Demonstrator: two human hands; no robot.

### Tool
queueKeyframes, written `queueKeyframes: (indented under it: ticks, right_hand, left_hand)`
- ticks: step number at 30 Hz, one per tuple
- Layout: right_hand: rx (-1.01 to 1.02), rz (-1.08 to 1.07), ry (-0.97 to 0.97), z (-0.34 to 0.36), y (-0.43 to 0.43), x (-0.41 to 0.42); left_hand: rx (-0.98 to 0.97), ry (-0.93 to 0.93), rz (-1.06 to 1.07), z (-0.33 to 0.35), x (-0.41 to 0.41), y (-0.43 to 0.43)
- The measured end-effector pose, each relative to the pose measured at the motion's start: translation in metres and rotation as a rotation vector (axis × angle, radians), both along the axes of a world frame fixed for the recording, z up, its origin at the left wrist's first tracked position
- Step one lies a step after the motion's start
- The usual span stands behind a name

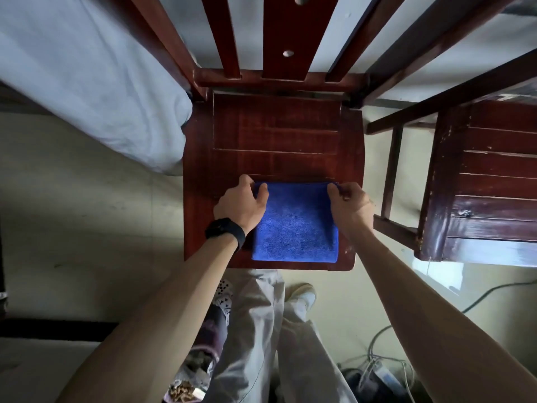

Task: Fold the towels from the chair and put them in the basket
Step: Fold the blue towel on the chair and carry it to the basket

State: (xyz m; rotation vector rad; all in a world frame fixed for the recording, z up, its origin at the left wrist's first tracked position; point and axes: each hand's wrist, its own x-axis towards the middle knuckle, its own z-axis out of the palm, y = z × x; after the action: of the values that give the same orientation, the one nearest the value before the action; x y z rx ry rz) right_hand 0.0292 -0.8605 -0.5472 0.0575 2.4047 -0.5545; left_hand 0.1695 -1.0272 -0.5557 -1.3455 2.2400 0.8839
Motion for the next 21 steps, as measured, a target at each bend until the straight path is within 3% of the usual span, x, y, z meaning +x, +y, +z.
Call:
queueKeyframes:
  ticks: [4, 6, 8, 11, 16, 21]
  right_hand:
    - [-0.048, -0.065, 0.184, 0.001, 0.001, 0.018]
    - [-0.088, 0.100, 0.423, 0.003, 0.008, 0.039]
    - [-0.089, 0.386, 0.550, 0.001, 0.016, 0.065]
    - [-0.003, 0.663, 0.435, -0.015, 0.024, 0.088]
    - [0.066, 0.734, 0.360, -0.044, 0.034, 0.074]
    - [0.092, 0.556, 0.353, -0.047, 0.037, 0.077]
  left_hand:
    - [-0.313, 0.192, -0.163, 0.005, 0.011, 0.011]
    - [-0.452, 0.335, -0.340, 0.003, 0.022, 0.026]
    - [-0.417, 0.420, -0.515, -0.001, 0.032, 0.045]
    - [-0.335, 0.354, -0.653, -0.012, 0.041, 0.068]
    - [-0.313, 0.263, -0.685, -0.036, 0.045, 0.059]
    - [-0.320, 0.159, -0.505, -0.040, 0.047, 0.066]
